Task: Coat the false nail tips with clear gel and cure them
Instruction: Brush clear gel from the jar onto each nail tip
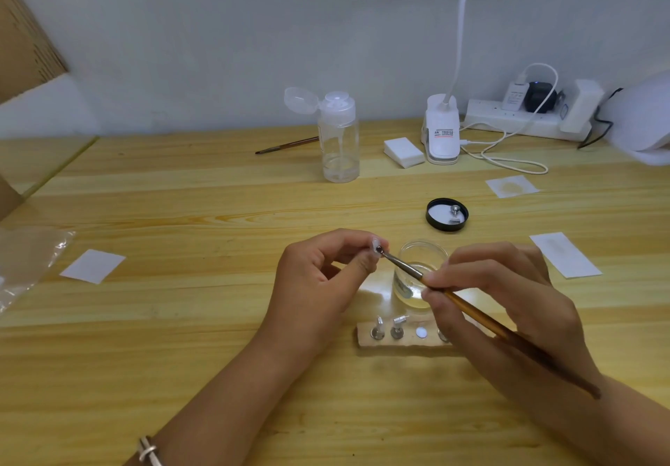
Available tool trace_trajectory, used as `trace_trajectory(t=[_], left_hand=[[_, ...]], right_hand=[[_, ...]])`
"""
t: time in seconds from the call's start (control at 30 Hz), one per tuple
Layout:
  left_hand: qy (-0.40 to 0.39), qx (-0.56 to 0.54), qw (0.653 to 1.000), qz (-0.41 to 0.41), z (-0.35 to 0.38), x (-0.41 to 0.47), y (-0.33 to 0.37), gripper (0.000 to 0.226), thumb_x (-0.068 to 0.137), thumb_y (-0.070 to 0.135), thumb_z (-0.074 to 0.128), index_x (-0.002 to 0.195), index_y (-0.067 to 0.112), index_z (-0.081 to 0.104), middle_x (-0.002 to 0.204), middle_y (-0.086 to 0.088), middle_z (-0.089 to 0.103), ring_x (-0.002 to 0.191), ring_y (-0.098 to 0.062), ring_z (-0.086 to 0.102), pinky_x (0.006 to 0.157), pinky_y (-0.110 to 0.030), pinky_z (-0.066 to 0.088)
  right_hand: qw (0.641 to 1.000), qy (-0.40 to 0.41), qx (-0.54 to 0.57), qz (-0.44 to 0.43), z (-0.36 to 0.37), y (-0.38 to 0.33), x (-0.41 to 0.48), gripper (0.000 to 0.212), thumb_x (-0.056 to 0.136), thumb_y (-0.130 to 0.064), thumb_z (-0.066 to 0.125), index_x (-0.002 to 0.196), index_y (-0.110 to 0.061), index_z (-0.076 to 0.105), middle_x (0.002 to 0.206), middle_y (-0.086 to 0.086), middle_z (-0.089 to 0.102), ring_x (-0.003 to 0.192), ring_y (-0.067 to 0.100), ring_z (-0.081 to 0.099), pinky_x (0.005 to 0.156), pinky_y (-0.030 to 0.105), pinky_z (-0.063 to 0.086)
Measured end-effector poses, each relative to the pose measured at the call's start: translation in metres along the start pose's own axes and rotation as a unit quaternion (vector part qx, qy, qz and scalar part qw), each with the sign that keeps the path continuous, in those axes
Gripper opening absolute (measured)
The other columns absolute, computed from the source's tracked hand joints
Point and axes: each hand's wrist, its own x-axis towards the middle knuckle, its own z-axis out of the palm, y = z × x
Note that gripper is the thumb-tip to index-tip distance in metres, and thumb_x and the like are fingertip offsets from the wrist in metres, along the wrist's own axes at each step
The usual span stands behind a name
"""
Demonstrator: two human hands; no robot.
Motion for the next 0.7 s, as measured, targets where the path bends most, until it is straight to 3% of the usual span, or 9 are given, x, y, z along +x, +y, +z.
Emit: trace_trajectory(t=[0.23, 0.3, 0.43, 0.53, 0.7], left_hand=[[0.004, -0.007, 1.000, -0.004, 0.0005, -0.0008, 0.0010, 0.011, 0.089, 0.011, 0.069, 0.089, 0.019, 0.077, 0.090, 0.007, 0.076, 0.082, -0.017, 0.068, 0.071, -0.029, 0.054], [0.008, -0.010, 1.000, -0.006, 0.0000, -0.0005, 0.0013, 0.009, 0.090, 0.016, 0.069, 0.090, 0.018, 0.077, 0.090, 0.008, 0.076, 0.083, -0.014, 0.069, 0.071, -0.027, 0.054], [0.013, -0.004, 1.000, -0.002, -0.0001, 0.0004, 0.0003, 0.009, 0.090, 0.016, 0.069, 0.088, 0.019, 0.077, 0.088, 0.011, 0.076, 0.077, -0.001, 0.065, 0.062, -0.013, 0.047], [0.013, 0.004, 1.000, 0.004, 0.0008, 0.0000, -0.0002, 0.011, 0.089, 0.014, 0.070, 0.087, 0.021, 0.078, 0.087, 0.013, 0.075, 0.070, 0.004, 0.059, 0.056, -0.011, 0.042], [0.012, 0.001, 1.000, 0.016, 0.0011, -0.0016, 0.0004, 0.015, 0.088, 0.008, 0.070, 0.088, 0.020, 0.079, 0.079, 0.019, 0.071, 0.052, 0.009, 0.050, 0.050, -0.007, 0.035]], right_hand=[[1.000, 0.000, -0.017, -0.011, 0.0004, -0.0017, 0.0007, 0.014, 0.083, -0.022, 0.066, 0.084, -0.011, 0.075, 0.089, -0.006, 0.065, 0.096, 0.003, 0.056, 0.085, 0.027, 0.039], [1.000, 0.003, -0.020, -0.019, 0.0009, -0.0016, 0.0003, 0.014, 0.083, -0.021, 0.066, 0.081, -0.010, 0.075, 0.087, -0.006, 0.065, 0.097, -0.005, 0.053, 0.084, 0.028, 0.039], [1.000, 0.017, -0.017, -0.017, -0.0008, -0.0002, -0.0002, 0.011, 0.083, -0.020, 0.067, 0.084, -0.012, 0.074, 0.090, -0.009, 0.064, 0.096, -0.001, 0.055, 0.085, 0.030, 0.040], [0.999, 0.026, -0.017, -0.014, -0.0013, 0.0006, 0.0004, 0.009, 0.084, -0.020, 0.068, 0.087, -0.013, 0.073, 0.090, -0.019, 0.061, 0.100, -0.005, 0.054, 0.086, 0.030, 0.041], [1.000, 0.019, -0.015, -0.019, 0.0005, 0.0020, 0.0006, 0.009, 0.086, -0.021, 0.068, 0.095, -0.018, 0.071, 0.097, -0.014, 0.063, 0.101, -0.002, 0.054, 0.085, 0.031, 0.041]])
